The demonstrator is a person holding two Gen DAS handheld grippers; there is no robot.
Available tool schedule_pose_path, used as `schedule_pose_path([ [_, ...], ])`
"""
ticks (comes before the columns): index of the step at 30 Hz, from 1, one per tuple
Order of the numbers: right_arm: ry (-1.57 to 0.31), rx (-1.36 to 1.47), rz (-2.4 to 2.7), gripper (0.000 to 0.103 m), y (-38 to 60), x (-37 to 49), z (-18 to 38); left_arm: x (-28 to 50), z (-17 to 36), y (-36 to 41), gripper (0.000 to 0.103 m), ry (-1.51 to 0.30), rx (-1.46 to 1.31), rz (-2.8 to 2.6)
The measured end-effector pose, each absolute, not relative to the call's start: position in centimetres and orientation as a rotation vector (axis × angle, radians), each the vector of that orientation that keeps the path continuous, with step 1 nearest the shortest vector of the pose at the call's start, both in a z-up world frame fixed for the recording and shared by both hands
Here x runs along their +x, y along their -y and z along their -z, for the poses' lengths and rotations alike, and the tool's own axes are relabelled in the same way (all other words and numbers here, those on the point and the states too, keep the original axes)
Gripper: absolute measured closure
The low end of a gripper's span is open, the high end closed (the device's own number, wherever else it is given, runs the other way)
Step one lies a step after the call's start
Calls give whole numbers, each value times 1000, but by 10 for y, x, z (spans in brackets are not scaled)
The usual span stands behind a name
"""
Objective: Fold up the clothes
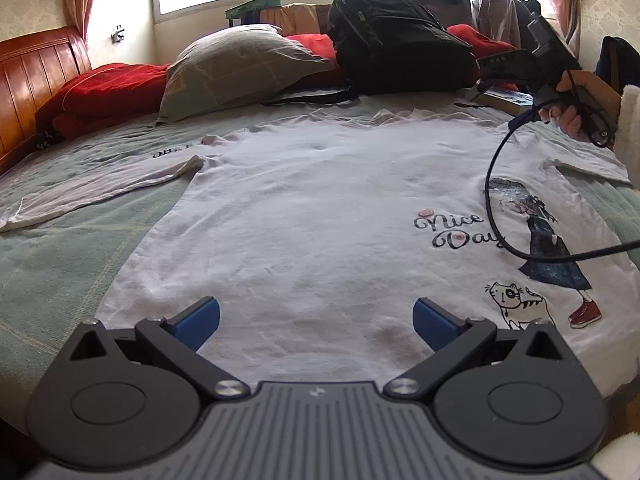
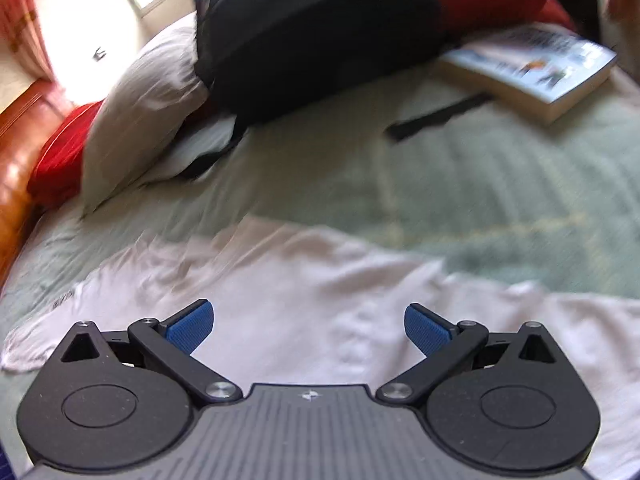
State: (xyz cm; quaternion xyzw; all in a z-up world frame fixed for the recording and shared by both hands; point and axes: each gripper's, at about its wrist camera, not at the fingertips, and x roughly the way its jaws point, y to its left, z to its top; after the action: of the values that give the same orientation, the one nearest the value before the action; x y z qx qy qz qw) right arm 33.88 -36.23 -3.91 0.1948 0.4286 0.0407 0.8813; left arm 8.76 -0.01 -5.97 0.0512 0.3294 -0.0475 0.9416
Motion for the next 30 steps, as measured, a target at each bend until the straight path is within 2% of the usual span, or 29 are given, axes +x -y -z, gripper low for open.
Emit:
schedule_pose_path([
  [5, -881, 373, -62, 0, 360, 364, 60, 88, 59, -2, 1, -676, 99, 83],
  [9, -830, 379, -24, 0, 369, 370, 47, 84, 54, -1, 1, -661, 104, 76],
  [16, -801, 314, 3, 0, 399, 308, 12, 78, 52, 6, 1, -647, 116, 100],
  [19, -821, 275, 27, 0, 416, 283, 19, 75, 51, 9, 1, -640, 122, 115],
  [26, -838, 418, 102, 0, 468, 264, 67, 68, 48, 16, 1, -629, 145, 122],
  [30, -764, 506, 183, 0, 499, 240, 72, 66, 46, 18, 1, -620, 144, 129],
])
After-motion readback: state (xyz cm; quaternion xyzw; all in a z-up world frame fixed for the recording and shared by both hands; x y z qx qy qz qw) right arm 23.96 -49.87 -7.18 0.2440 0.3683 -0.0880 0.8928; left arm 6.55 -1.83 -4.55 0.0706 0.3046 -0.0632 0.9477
